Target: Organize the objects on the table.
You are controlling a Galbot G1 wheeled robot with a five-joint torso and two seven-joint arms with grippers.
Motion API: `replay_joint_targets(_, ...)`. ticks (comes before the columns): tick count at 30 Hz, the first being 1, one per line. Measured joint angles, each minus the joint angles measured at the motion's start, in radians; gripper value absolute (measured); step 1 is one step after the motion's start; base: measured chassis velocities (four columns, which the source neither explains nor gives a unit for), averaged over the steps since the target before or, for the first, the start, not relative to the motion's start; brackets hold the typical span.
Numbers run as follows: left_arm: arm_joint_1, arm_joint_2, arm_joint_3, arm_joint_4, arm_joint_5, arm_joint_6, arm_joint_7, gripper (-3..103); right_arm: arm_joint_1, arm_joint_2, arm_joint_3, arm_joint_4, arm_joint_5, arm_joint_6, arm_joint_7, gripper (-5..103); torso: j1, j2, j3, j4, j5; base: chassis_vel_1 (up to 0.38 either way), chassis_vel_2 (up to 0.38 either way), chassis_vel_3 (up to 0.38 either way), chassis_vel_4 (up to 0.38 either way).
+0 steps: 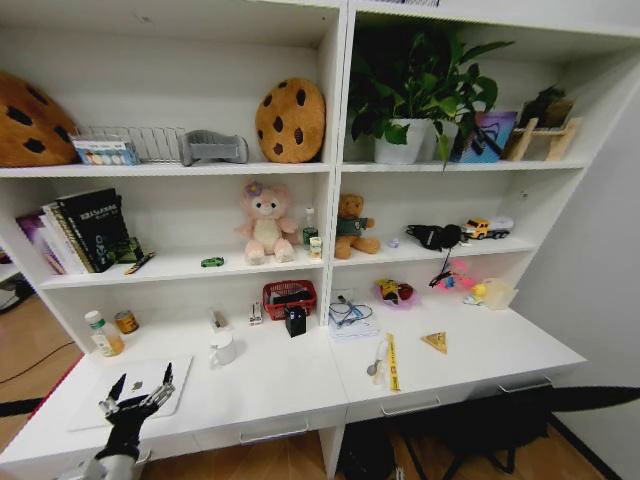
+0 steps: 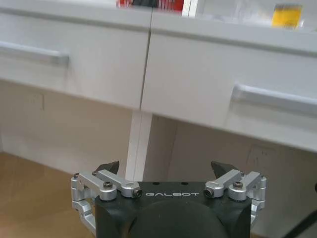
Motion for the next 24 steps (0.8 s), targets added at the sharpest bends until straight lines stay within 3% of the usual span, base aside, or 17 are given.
replay_joint_targets(8,0.000,-0.006,0.006,0.000,0.006,0.000,0.000,100,-0.203,-0.073,0.097,0.324,0.035,0.000,-0.034,100,0.000,0.000,0.000,-0.0002,-0.0007,0.000,0.000,0.000,0.000)
replay_joint_targets(16,-0.002,-0.023,0.017,-0.001,0.018,0.000,-0.001,100,-0.329,-0.080,0.200,0.523,0.012,-0.006,-0.021,100,0.000,0.000,0.000,-0.0002,-0.0002,0.000,0.000,0.000,0.000)
replay_joint_targets(24,-0.004,-0.016,0.017,0.004,0.020,0.000,-0.001,100,-0.368,-0.095,0.324,0.782,0.030,-0.131,0.086,100,0.000,0.000,0.000,0.0000,-0.0007,0.000,0.000,0.000,0.000)
